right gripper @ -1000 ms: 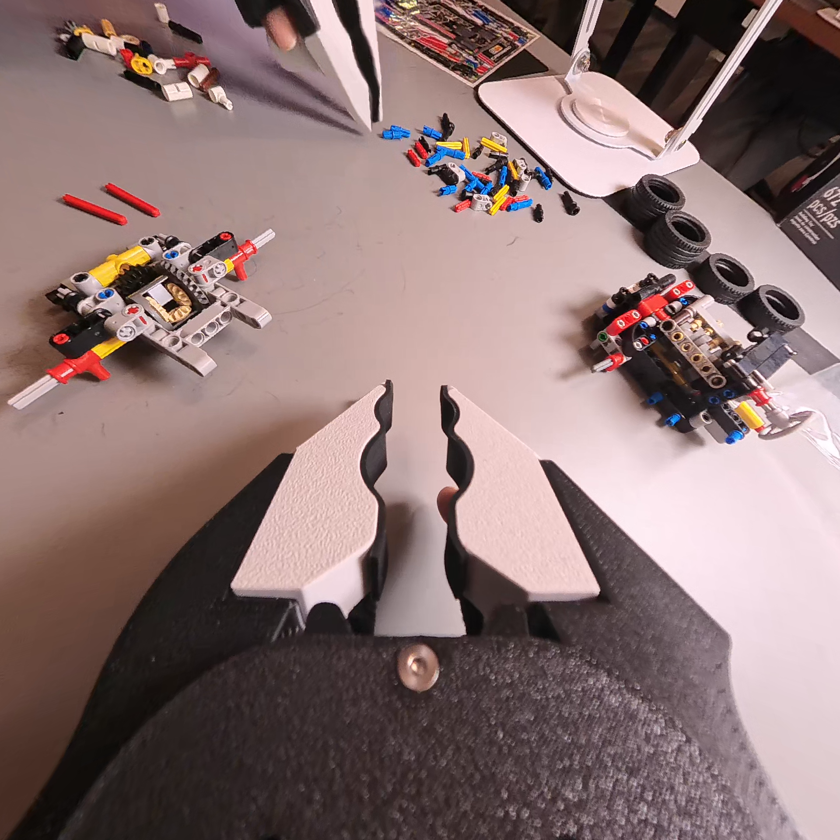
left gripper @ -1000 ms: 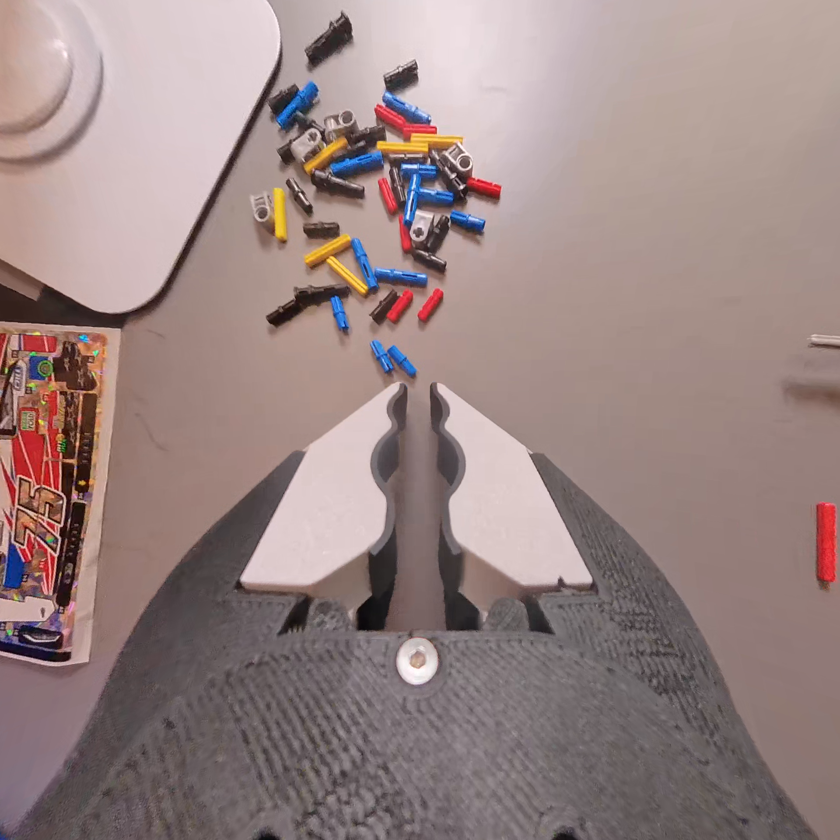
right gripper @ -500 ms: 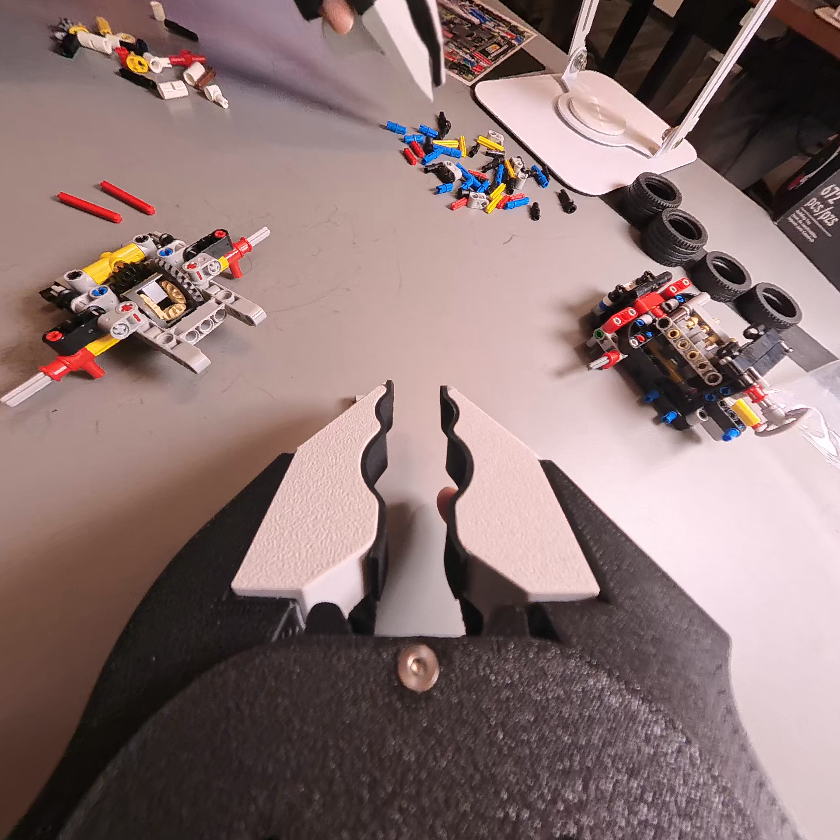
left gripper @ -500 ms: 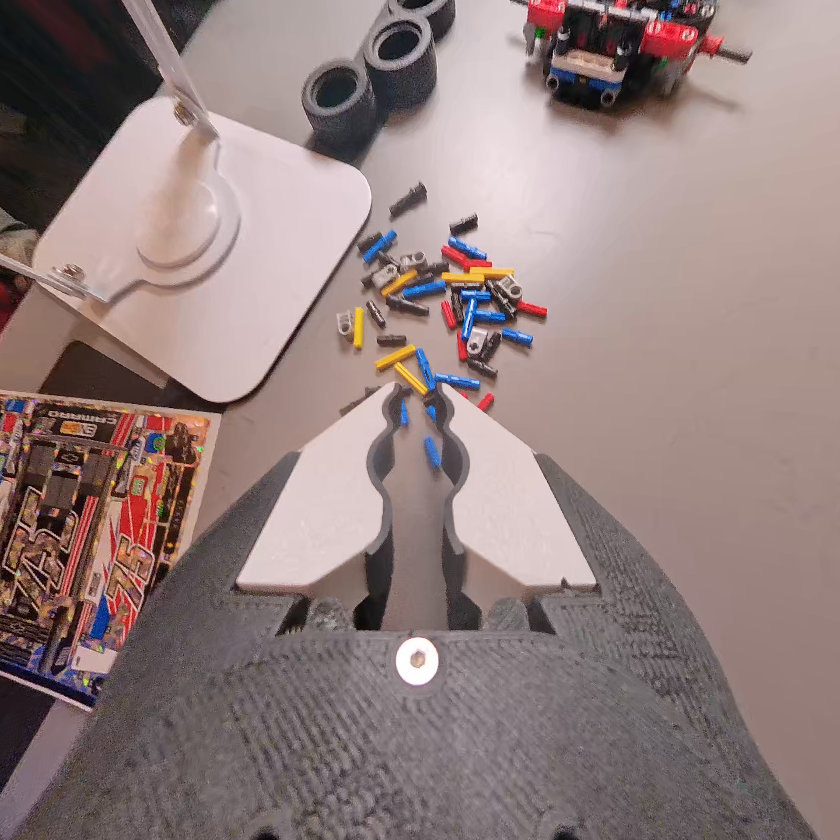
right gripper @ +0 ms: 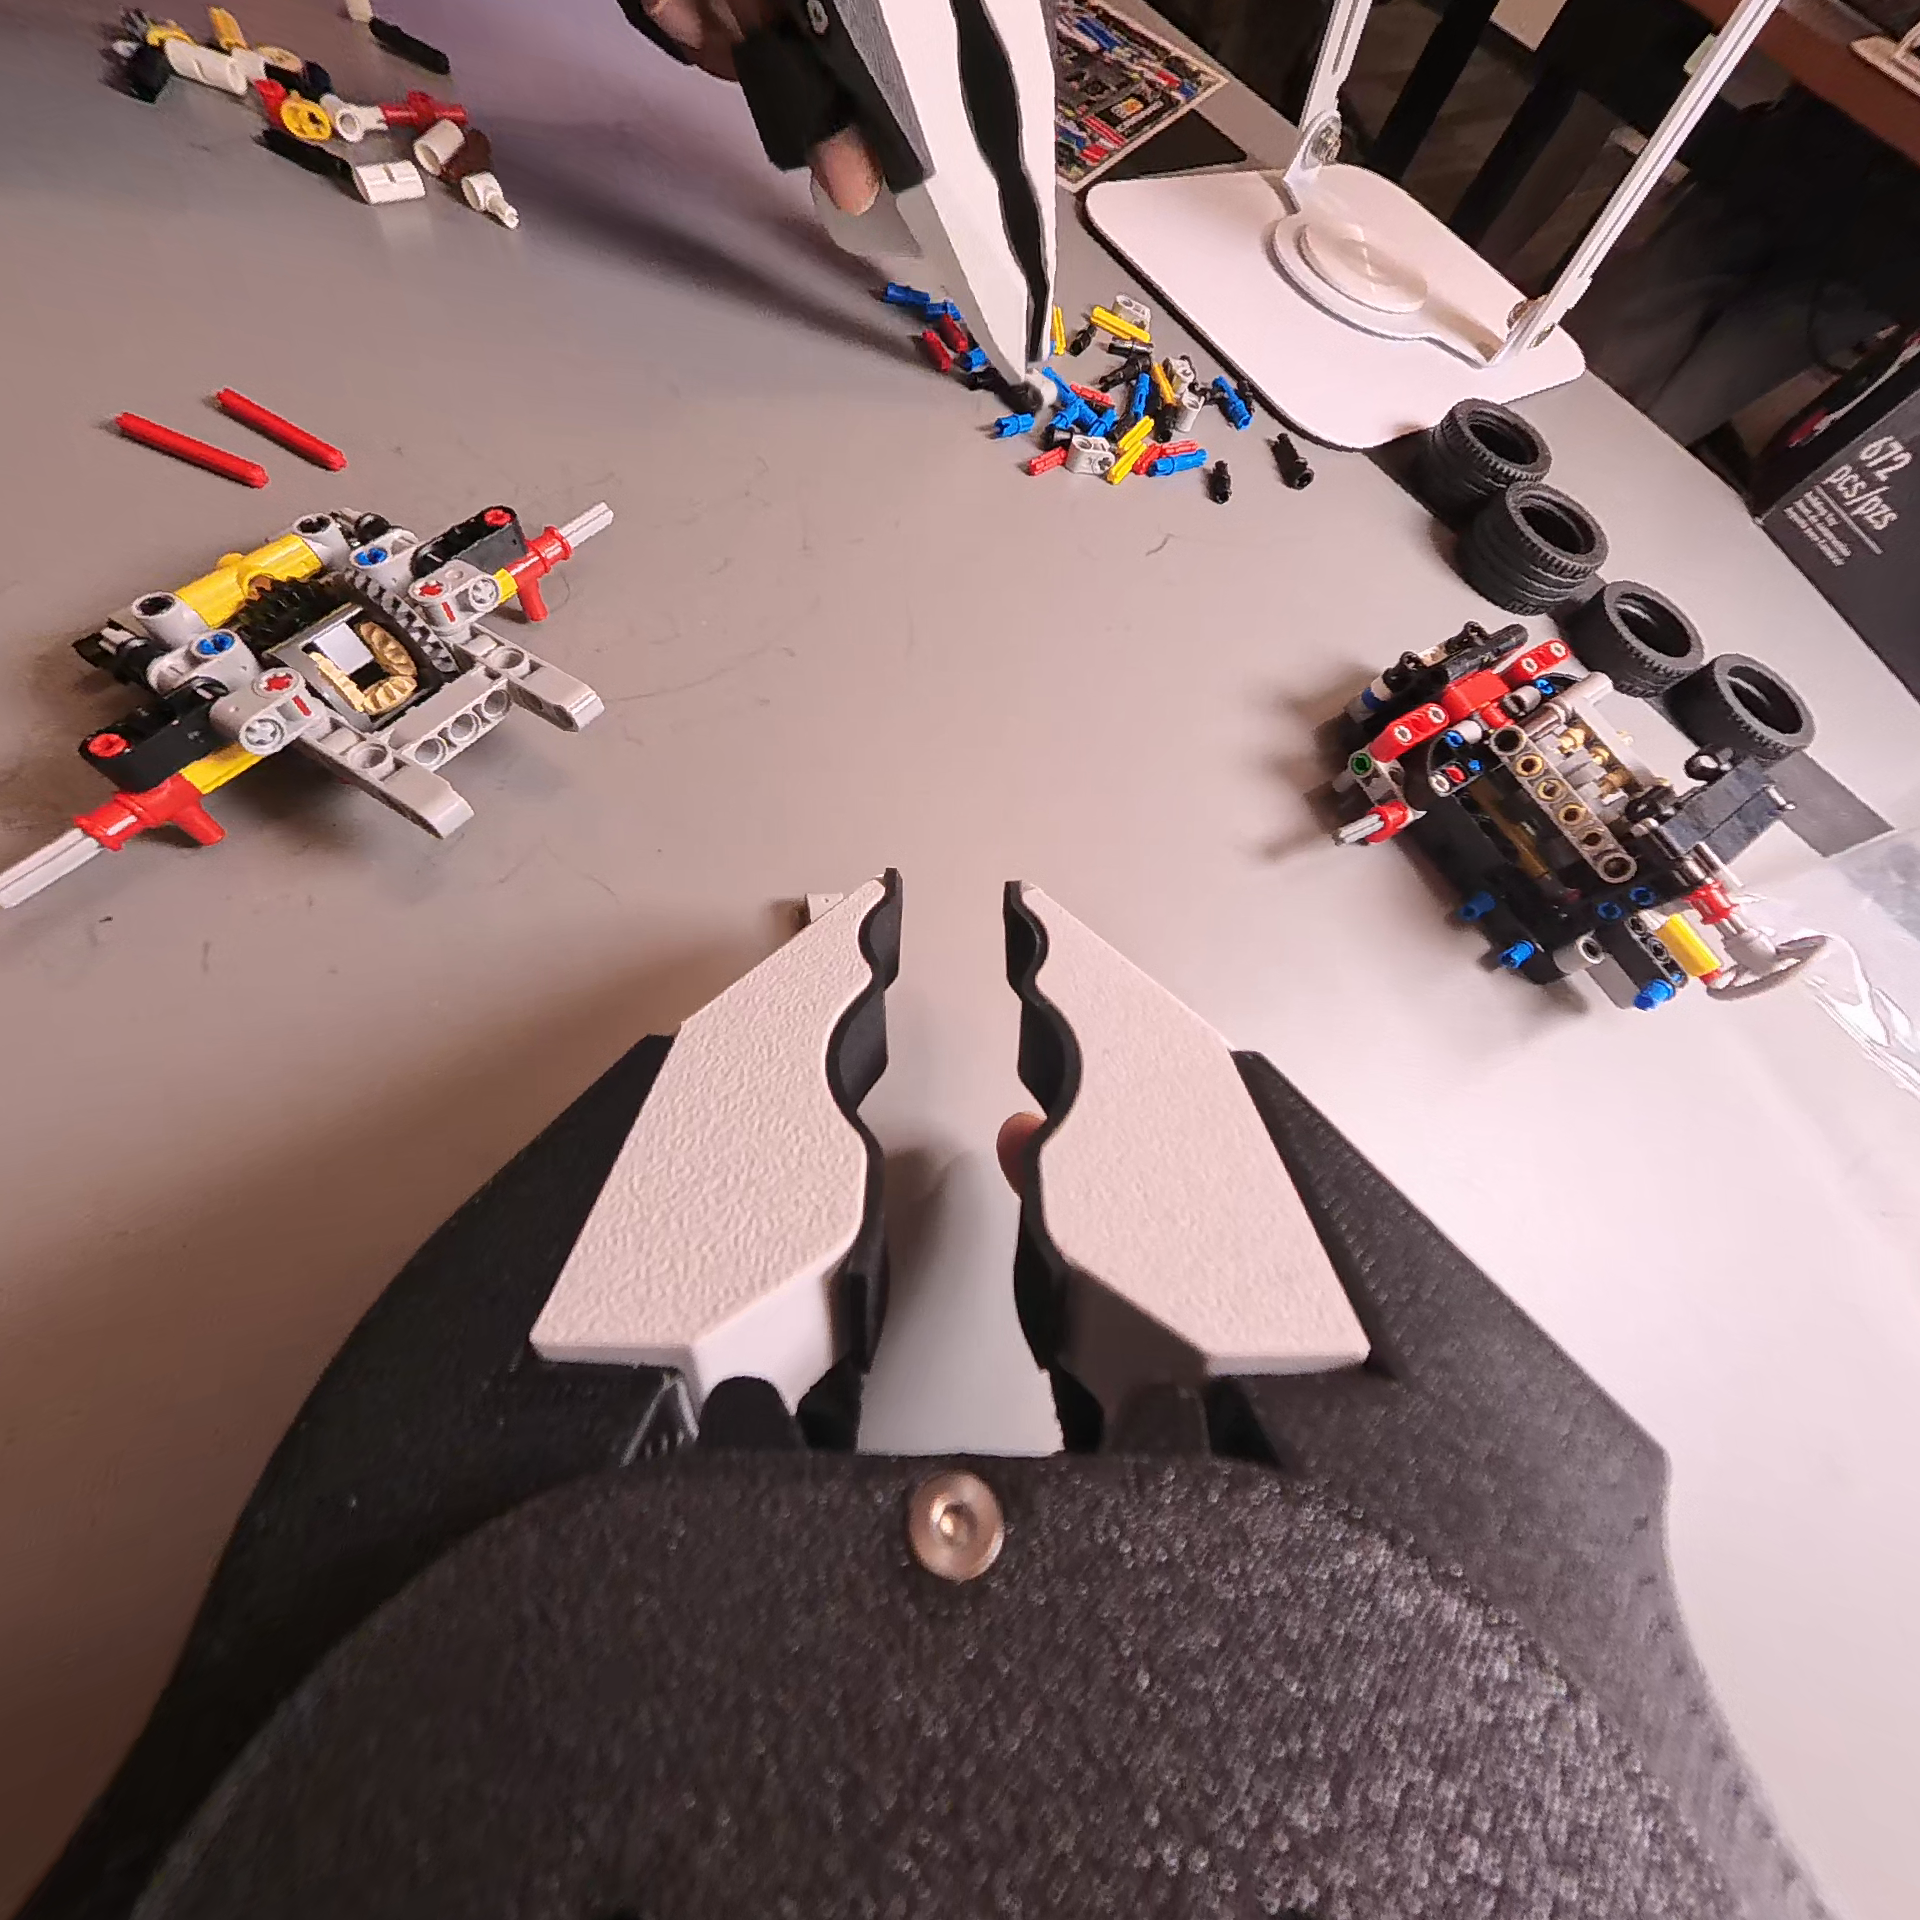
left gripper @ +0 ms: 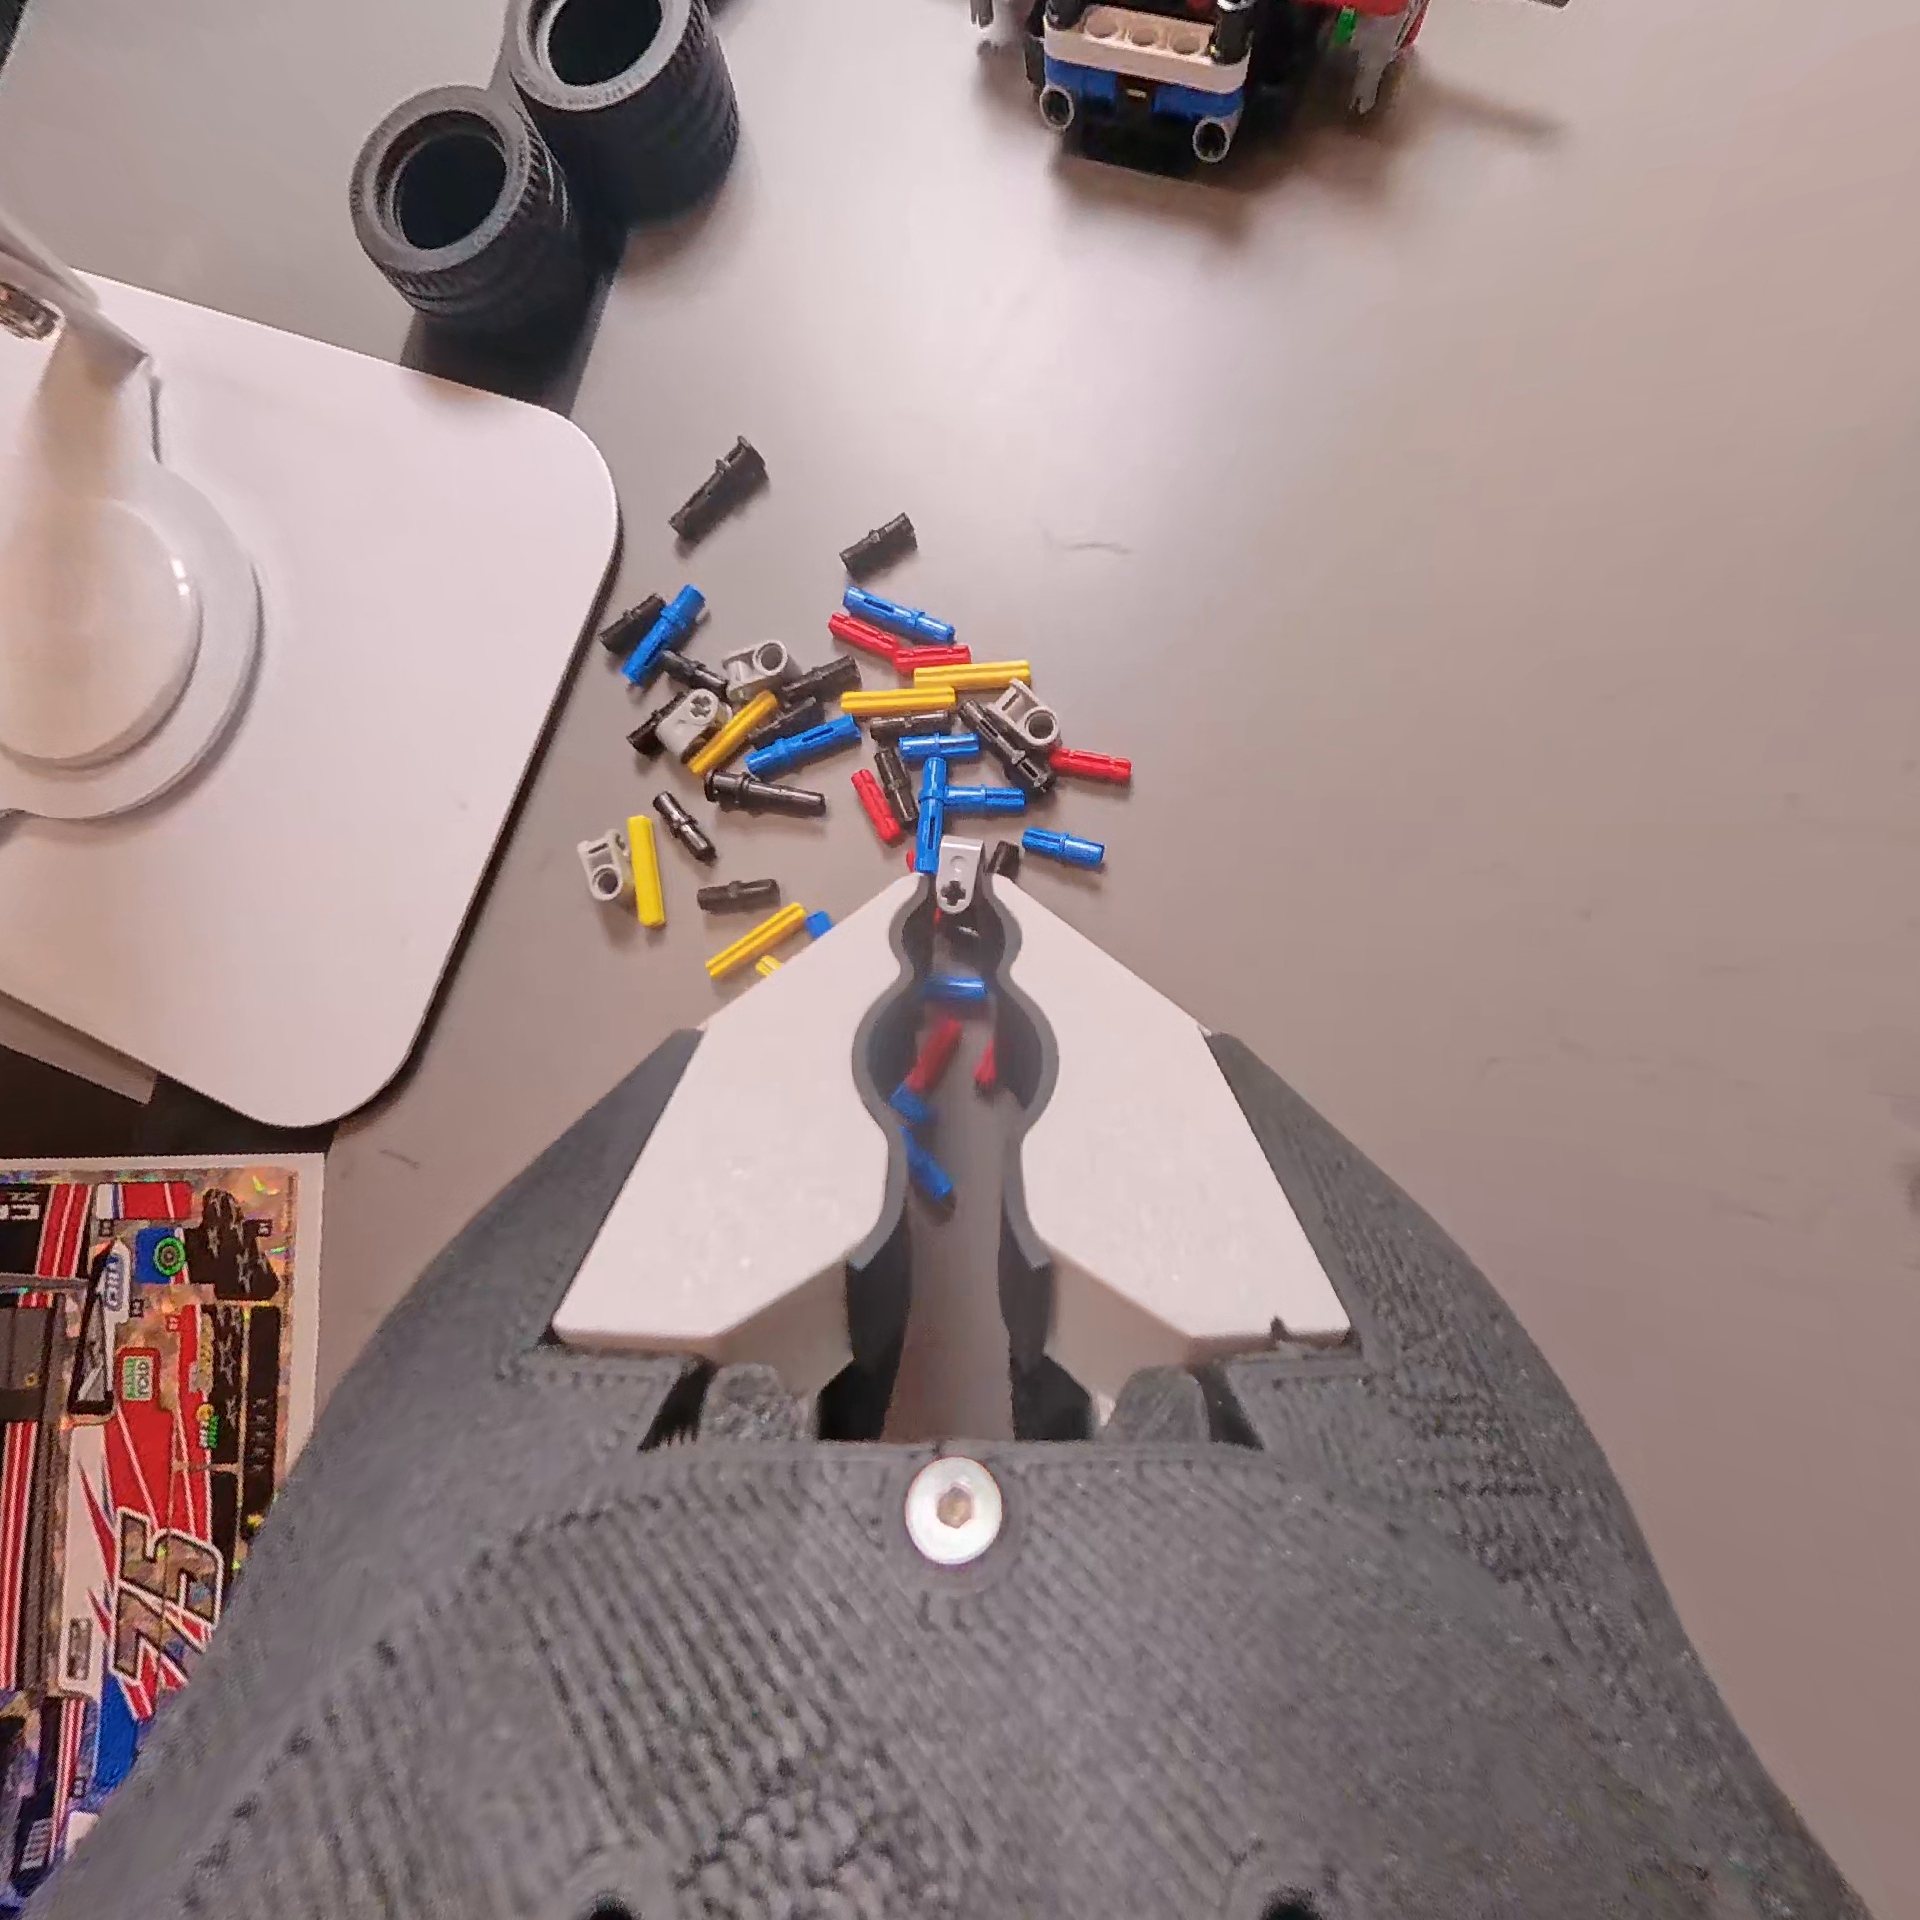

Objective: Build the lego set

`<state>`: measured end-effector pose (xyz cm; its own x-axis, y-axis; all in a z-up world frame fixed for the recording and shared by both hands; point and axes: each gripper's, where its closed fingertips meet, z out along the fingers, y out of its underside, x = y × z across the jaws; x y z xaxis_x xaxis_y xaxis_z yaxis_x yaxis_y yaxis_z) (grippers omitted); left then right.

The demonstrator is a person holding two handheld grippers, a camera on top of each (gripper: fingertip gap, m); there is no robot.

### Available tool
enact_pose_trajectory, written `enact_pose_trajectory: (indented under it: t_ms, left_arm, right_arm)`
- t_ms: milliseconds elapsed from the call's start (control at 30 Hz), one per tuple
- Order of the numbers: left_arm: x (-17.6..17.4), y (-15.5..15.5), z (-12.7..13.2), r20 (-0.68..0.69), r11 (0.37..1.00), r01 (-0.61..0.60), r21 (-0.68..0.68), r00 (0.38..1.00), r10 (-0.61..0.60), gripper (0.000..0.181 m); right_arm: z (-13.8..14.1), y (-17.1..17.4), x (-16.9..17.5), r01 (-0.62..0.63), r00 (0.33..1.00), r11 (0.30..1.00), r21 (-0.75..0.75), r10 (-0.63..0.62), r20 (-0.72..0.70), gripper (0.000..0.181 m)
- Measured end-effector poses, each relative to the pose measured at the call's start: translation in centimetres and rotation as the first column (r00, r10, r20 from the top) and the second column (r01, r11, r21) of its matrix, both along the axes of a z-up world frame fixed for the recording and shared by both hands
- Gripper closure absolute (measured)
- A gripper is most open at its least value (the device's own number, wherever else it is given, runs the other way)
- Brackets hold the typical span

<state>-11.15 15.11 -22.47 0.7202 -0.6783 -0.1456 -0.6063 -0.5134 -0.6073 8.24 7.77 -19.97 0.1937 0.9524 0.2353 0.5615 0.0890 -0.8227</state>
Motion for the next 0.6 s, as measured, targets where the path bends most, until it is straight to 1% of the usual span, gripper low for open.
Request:
enact_pose_trajectory:
  t_ms: [33, 200, 233, 433, 600]
  left_arm:
    - [0.0, 0.1, 0.0, 0.002, 1.000, -0.002, 0.003, 1.000, 0.002, 0.177]
    - [0.0, 0.2, 0.1, 0.005, 1.000, -0.005, 0.008, 1.000, 0.005, 0.178]
    - [0.0, 0.3, 0.2, 0.010, 1.000, -0.007, 0.016, 1.000, 0.007, 0.181]
    - [-0.2, 0.0, 0.8, 0.023, 0.999, -0.012, 0.030, 1.000, 0.011, 0.181]
    - [-0.2, -0.1, 1.9, 0.035, 0.997, -0.019, 0.073, 0.999, 0.016, 0.181]
  right_arm:
    - [0.0, 0.0, 0.0, -0.002, 1.000, 1.000, -0.001, 0.002, 0.001, 0.163]
    - [-0.1, -0.1, 0.0, -0.006, 1.000, 1.000, 0.001, 0.006, 0.003, 0.163]
    - [0.0, -0.1, 0.0, -0.005, 1.000, 1.000, 0.002, 0.005, 0.003, 0.163]
    - [0.0, -0.1, 0.0, -0.006, 1.000, 1.000, 0.004, 0.006, 0.004, 0.163]
    - [0.0, -0.1, 0.0, -0.007, 1.000, 1.000, 0.006, 0.007, 0.004, 0.163]
